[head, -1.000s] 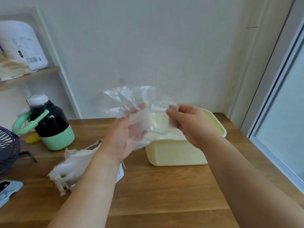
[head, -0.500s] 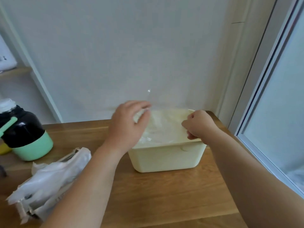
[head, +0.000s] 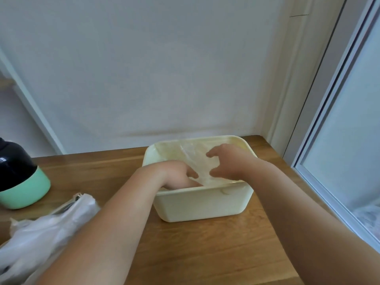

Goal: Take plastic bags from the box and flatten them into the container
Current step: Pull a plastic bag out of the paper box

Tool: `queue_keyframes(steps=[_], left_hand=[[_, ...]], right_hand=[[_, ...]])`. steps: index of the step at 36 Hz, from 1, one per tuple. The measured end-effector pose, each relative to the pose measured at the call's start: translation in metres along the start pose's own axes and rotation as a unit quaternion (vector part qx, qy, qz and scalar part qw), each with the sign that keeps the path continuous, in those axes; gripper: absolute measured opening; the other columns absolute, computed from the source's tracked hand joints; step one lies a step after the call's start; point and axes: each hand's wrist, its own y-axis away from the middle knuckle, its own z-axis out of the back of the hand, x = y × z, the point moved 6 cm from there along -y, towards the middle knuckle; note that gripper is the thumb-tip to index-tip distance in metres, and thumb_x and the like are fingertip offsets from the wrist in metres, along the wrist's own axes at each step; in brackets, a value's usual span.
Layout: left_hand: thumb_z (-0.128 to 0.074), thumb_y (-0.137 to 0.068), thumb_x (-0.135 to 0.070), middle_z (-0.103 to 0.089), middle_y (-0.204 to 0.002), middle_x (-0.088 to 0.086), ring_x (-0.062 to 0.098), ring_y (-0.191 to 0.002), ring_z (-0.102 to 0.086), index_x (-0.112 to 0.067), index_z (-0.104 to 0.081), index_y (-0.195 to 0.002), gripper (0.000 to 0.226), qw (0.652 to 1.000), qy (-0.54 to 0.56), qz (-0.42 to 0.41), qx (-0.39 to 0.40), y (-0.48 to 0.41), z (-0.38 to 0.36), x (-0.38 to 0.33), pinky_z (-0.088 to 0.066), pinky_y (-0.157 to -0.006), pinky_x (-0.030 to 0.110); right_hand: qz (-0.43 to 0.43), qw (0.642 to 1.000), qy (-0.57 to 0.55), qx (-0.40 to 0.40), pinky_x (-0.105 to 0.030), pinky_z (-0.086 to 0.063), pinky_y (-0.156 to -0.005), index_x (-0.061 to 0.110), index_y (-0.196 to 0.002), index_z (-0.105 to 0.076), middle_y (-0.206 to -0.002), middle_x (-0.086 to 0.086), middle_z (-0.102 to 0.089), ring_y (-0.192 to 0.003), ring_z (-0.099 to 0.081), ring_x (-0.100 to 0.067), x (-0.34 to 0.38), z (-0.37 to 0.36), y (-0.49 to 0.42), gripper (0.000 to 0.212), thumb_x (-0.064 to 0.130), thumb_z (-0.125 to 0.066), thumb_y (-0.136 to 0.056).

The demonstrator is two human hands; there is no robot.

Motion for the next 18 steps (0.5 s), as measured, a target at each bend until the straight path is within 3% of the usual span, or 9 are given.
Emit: queue_keyframes(steps=[3, 5, 7, 10, 12, 15, 18], left_hand=[[-0.063, -0.083, -0.058, -0.054, -0.137, -0.008, 0.014, -0.126, -0.048, -0.03, -0.056, -0.133, 0.058, 0.995, 0.009, -0.018, -0.094, 0.001, 0.008, 0.001, -0.04, -0.101, 0.028], [-0.07, -0.075, -0.059, -0.049, -0.127, -0.01, 0.014, -0.125, -0.041, -0.033, -0.06, -0.122, 0.055, 0.978, -0.021, -0.047, -0.204, 0.008, 0.02, 0.0, -0.036, -0.098, 0.027], [-0.074, -0.07, -0.058, -0.038, -0.126, -0.011, 0.015, -0.129, -0.027, -0.038, -0.054, -0.125, 0.062, 0.963, -0.049, -0.076, -0.254, 0.013, 0.026, -0.003, -0.029, -0.103, 0.029], [-0.072, -0.076, -0.055, -0.012, -0.157, -0.01, 0.015, -0.145, -0.006, -0.041, -0.031, -0.147, 0.083, 0.98, -0.062, -0.082, -0.17, 0.005, 0.019, 0.0, -0.016, -0.118, 0.039], [-0.066, -0.084, -0.051, -0.003, -0.162, -0.011, 0.017, -0.149, -0.005, -0.039, -0.019, -0.152, 0.083, 0.992, -0.074, -0.061, -0.085, -0.003, 0.008, 0.005, -0.016, -0.119, 0.042], [-0.055, -0.094, -0.038, -0.023, -0.159, -0.005, 0.021, -0.142, -0.03, -0.03, -0.023, -0.153, 0.068, 0.997, -0.078, -0.014, 0.012, -0.011, -0.007, 0.011, -0.031, -0.113, 0.038], [-0.049, -0.097, -0.035, -0.041, -0.15, 0.001, 0.022, -0.131, -0.045, -0.022, -0.031, -0.151, 0.058, 0.994, -0.09, 0.028, 0.05, -0.009, -0.009, 0.011, -0.039, -0.104, 0.032]], right_hand=[[-0.044, 0.993, 0.014, 0.109, -0.032, -0.032, -0.108, 0.023, -0.149, -0.027, -0.153, 0.003, -0.029, -0.139, -0.031, -0.019, -0.009, -0.018, -0.003, 0.078, 0.023, -0.069, -0.083], [-0.058, 0.99, 0.013, 0.125, -0.034, -0.032, -0.109, 0.024, -0.15, -0.022, -0.155, 0.004, -0.026, -0.14, -0.028, -0.019, -0.014, -0.022, -0.005, 0.086, 0.025, -0.071, -0.08], [-0.054, 0.991, 0.013, 0.124, -0.035, -0.031, -0.11, 0.025, -0.151, -0.018, -0.156, 0.005, -0.022, -0.142, -0.026, -0.019, -0.014, -0.023, -0.007, 0.089, 0.026, -0.072, -0.08], [-0.048, 0.99, 0.019, 0.134, -0.035, -0.028, -0.11, 0.025, -0.152, -0.016, -0.157, 0.004, -0.019, -0.143, -0.023, -0.019, -0.013, -0.025, -0.008, 0.089, 0.026, -0.071, -0.082], [-0.045, 0.989, 0.017, 0.143, -0.035, -0.027, -0.111, 0.025, -0.152, -0.016, -0.158, 0.004, -0.017, -0.143, -0.021, -0.019, -0.014, -0.027, -0.009, 0.087, 0.026, -0.07, -0.083], [-0.049, 0.987, 0.002, 0.155, -0.036, -0.026, -0.111, 0.025, -0.151, -0.017, -0.157, 0.004, -0.018, -0.143, -0.022, -0.02, -0.016, -0.03, -0.01, 0.084, 0.026, -0.068, -0.085], [-0.057, 0.986, -0.015, 0.153, -0.037, -0.028, -0.11, 0.026, -0.151, -0.019, -0.157, 0.004, -0.02, -0.142, -0.025, -0.022, -0.019, -0.031, -0.011, 0.084, 0.028, -0.069, -0.084]])
